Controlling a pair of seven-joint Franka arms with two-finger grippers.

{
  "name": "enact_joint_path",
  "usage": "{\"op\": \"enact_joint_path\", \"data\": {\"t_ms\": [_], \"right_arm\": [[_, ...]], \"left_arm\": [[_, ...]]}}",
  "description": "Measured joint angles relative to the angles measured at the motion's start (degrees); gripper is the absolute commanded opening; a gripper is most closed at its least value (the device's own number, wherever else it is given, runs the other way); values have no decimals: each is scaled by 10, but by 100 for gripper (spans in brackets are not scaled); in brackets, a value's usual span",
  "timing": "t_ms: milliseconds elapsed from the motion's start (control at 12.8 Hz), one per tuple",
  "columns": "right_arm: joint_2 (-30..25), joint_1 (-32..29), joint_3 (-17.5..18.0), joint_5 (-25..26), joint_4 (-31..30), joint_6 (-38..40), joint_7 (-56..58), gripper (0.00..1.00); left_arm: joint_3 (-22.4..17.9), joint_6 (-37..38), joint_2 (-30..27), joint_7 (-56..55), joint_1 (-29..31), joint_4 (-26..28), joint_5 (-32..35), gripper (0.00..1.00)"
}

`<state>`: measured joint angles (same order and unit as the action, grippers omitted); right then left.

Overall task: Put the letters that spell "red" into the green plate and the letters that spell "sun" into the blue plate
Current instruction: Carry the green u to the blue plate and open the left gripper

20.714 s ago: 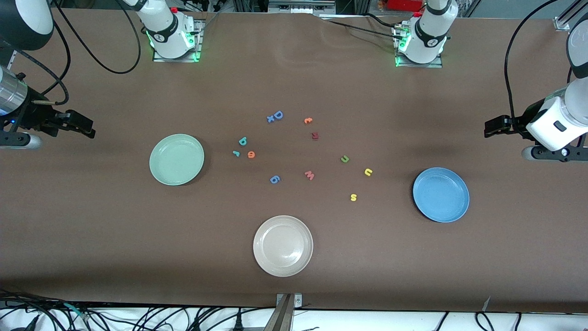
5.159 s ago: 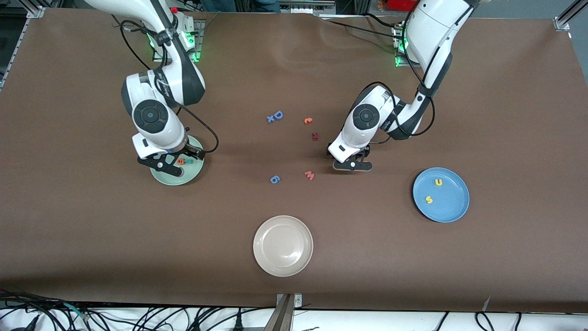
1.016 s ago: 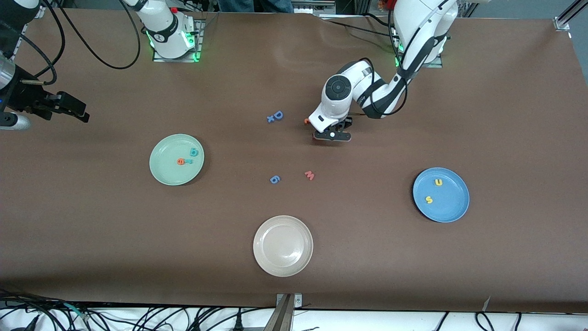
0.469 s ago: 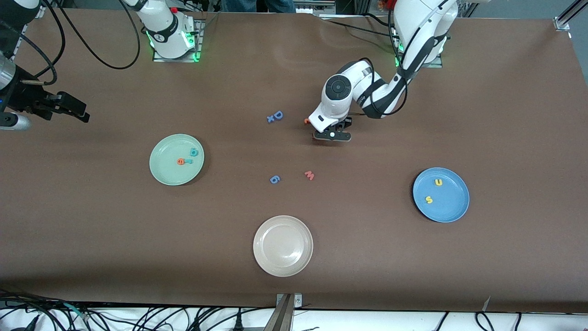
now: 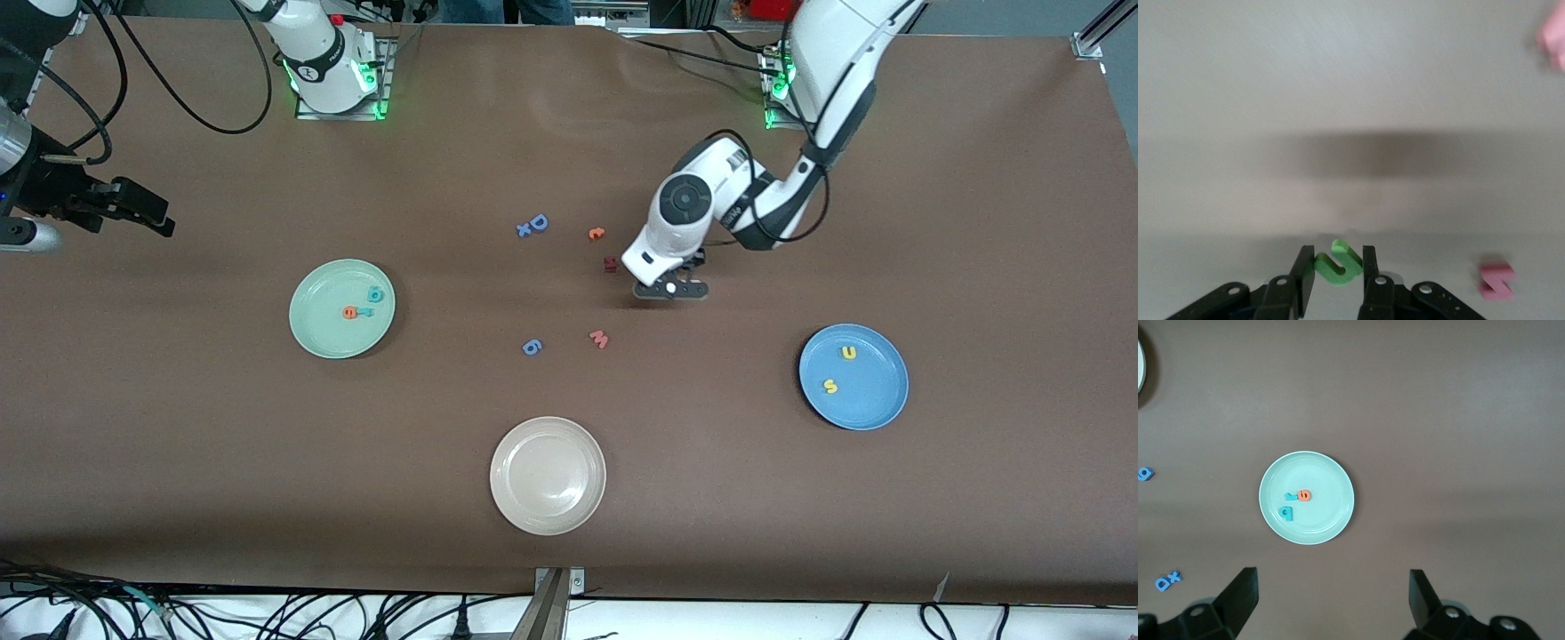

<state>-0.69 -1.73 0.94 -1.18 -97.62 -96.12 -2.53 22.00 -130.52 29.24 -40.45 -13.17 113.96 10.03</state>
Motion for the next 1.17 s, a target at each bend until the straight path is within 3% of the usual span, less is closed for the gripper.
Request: {"op": "enact_joint_path", "data": {"t_ms": [391, 860, 938, 1016, 1094, 1173], "right_arm": [[0, 0, 0, 0, 0, 0, 0, 100], [0, 0, 0, 0, 0, 0, 0, 100], [0, 0, 0, 0, 0, 0, 0, 100], [0, 1, 0, 0, 0, 0, 0, 100], [0, 1, 0, 0, 0, 0, 0, 100], [0, 1, 0, 0, 0, 0, 0, 100]], "left_arm": [[-3, 148, -5, 205, 146, -114, -1, 24], [-22, 157, 16, 377, 288, -152, 35, 24], [-22, 157, 27, 380, 297, -164, 44, 32], [-23, 157, 38, 382, 300, -177, 49, 69], [-22, 157, 47, 382, 299, -187, 49, 94], [-21, 157, 53, 382, 297, -193, 49, 100]]}}
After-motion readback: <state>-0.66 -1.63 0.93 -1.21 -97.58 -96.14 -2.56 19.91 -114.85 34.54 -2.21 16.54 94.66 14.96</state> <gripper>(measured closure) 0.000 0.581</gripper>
